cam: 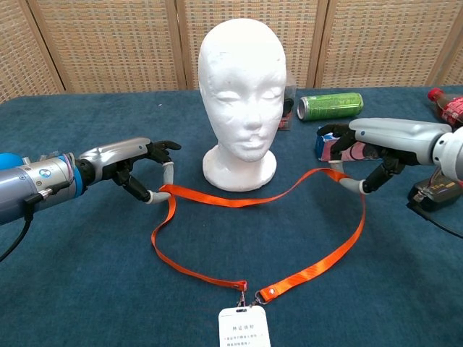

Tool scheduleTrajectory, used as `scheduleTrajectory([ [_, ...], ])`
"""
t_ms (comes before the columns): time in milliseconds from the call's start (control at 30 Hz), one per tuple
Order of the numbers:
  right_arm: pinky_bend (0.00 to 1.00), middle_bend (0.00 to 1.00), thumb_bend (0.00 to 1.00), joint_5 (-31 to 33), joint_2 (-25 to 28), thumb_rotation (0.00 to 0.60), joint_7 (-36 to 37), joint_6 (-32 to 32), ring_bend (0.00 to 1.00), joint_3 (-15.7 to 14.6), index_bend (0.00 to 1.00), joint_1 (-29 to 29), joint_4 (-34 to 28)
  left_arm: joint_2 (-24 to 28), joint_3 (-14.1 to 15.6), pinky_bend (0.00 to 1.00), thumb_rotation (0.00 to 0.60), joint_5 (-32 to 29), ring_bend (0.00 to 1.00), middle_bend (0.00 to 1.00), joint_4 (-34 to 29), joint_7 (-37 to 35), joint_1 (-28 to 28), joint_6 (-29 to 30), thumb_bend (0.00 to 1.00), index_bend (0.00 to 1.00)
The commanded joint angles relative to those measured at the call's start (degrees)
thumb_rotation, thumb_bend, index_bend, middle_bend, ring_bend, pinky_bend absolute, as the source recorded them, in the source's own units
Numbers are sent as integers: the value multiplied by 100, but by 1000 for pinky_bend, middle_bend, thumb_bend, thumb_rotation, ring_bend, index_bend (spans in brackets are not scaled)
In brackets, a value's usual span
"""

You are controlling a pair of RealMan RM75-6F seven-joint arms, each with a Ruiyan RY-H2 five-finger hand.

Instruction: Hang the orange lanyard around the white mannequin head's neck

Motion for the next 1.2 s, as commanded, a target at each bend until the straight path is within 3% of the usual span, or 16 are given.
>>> scheduleTrajectory([
  [33, 0, 0, 691, -9, 9, 600, -3, 3, 0, -10, 721, -7, -16, 8, 16, 0, 600, -2, 0, 0, -14, 23, 8, 21, 440, 641],
  [400, 0, 0, 685, -249, 202, 600, -55, 113, 0, -149, 722, -99, -241, 144, 273, 0, 600, 328, 0, 0, -254, 169, 126, 389, 474, 692],
  [833, 0, 0, 673, -1223, 698, 600, 46, 683, 0, -422, 732, -392, -878, 528, 740, 0, 600, 1320, 0, 0, -596, 33, 468, 1678, 473, 704],
  [1033, 0, 0, 672, -1885, 1021, 600, 481, 1194, 0, -381, 738, -534, -1269, 828, 649, 0, 600, 1592, 0, 0, -920, -12, 555, 2350, 473, 713],
  [1200, 0, 23, 672, -2345, 1337, 600, 988, 1751, 0, -83, 746, -583, -1622, 1311, 278, 0, 600, 1461, 0, 0, -1671, -47, 512, 2604, 472, 714],
])
